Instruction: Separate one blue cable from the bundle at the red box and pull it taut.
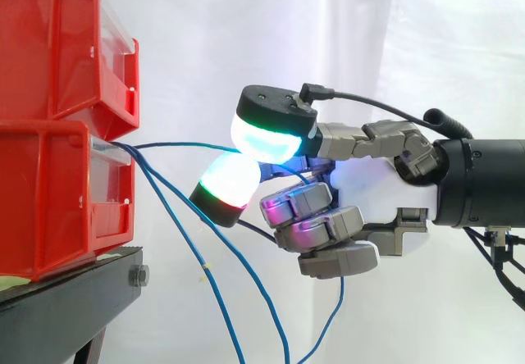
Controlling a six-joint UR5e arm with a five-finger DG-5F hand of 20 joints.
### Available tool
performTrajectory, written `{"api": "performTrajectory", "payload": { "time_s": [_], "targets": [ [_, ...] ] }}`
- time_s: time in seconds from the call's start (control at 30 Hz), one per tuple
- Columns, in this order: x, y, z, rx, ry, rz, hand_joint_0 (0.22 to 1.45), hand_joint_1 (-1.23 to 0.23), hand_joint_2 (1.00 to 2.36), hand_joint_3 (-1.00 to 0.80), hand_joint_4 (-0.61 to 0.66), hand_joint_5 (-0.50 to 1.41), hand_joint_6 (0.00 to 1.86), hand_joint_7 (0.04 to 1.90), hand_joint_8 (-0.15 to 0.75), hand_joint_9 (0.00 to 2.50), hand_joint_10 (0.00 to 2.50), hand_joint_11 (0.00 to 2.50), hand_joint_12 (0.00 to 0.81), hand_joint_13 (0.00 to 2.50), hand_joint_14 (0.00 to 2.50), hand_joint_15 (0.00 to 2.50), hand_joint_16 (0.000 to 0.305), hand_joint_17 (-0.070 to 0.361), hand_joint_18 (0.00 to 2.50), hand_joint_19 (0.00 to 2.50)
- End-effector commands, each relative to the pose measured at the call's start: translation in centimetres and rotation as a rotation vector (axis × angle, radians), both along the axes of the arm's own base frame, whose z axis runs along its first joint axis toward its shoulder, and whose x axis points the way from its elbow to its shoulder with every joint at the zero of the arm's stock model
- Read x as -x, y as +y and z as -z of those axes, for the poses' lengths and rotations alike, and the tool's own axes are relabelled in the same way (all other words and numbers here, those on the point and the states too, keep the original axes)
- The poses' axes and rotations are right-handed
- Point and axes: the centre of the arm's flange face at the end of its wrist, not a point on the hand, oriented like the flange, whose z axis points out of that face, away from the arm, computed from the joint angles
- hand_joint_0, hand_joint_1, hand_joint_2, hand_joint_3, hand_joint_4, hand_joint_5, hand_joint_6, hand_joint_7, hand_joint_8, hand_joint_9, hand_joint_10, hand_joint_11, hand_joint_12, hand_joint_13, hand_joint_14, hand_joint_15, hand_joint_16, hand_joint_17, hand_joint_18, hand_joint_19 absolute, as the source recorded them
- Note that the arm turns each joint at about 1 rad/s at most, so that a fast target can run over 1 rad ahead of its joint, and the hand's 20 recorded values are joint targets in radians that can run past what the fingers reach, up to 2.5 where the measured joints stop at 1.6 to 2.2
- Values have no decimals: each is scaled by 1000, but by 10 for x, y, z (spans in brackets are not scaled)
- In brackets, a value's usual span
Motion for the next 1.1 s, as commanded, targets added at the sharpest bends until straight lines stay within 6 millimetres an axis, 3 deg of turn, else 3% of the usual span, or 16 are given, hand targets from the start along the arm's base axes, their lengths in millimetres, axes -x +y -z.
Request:
{"api": "performTrajectory", "payload": {
  "time_s": [0.0,0.1,0.17,0.27,0.37,0.43,0.73,1.07],
  "targets": [
    [0,1,0,0,2,0,642,-718,1023,-125,37,-181,947,951,370,266,2500,1656,416,687,2500,1405,40,91,1363,1664],
    [0,2,1,0,5,-1,650,-745,1024,-62,-23,-177,953,997,369,276,2500,1680,418,692,2500,1418,41,93,1373,1662],
    [1,4,2,1,13,-4,647,-744,1021,-127,28,-180,954,945,371,274,2500,1720,417,692,2500,1421,41,93,1368,1679],
    [1,5,0,-2,10,-6,582,-593,1001,-496,131,-182,936,924,372,266,2500,1709,424,692,2500,1419,42,95,1332,1650],
    [1,4,1,-2,11,-5,579,-479,1000,-500,143,-183,933,911,377,276,2500,1665,415,688,2500,1392,42,94,1326,1633],
    [1,4,1,-2,11,-3,641,-424,1003,-464,128,-177,929,917,375,295,2500,1668,415,701,2500,1385,41,93,1335,1656],
    [0,4,1,-4,9,-3,623,-668,1020,-82,125,-174,935,975,390,313,2500,1657,438,734,2500,1407,46,103,1373,1525],
    [1,3,1,-2,10,0,654,-767,1022,-101,39,-179,945,983,370,309,2500,1675,415,718,2500,1432,42,95,1373,1691]
  ]
}}
